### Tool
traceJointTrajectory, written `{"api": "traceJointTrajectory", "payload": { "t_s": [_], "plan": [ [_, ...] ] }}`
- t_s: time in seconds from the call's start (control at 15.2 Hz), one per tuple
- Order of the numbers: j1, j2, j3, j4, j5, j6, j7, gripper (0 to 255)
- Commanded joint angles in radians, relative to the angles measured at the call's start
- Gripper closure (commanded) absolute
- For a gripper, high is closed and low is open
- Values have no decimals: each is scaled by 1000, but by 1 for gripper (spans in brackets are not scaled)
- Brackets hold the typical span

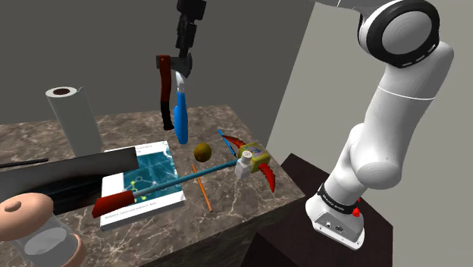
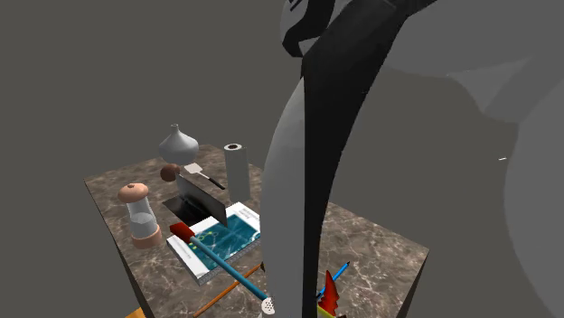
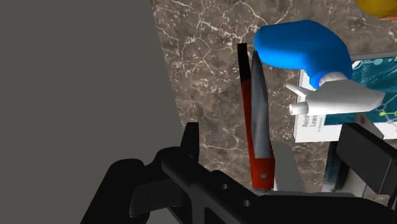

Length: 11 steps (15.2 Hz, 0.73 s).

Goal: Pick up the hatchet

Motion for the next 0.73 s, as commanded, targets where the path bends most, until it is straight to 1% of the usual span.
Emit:
{"api": "traceJointTrajectory", "payload": {
  "t_s": [0.0, 0.07, 0.13, 0.59, 0.66],
  "plan": [
    [11, 63, 14, 84, 3, -18, -38, 0],
    [18, 99, 22, 134, 3, -31, -54, 0],
    [20, 112, 25, 152, 3, -36, -59, 0],
    [20, 86, 26, 13, 7, 77, -72, 0],
    [20, 86, 26, 13, 7, 77, -72, 0]
  ]
}}
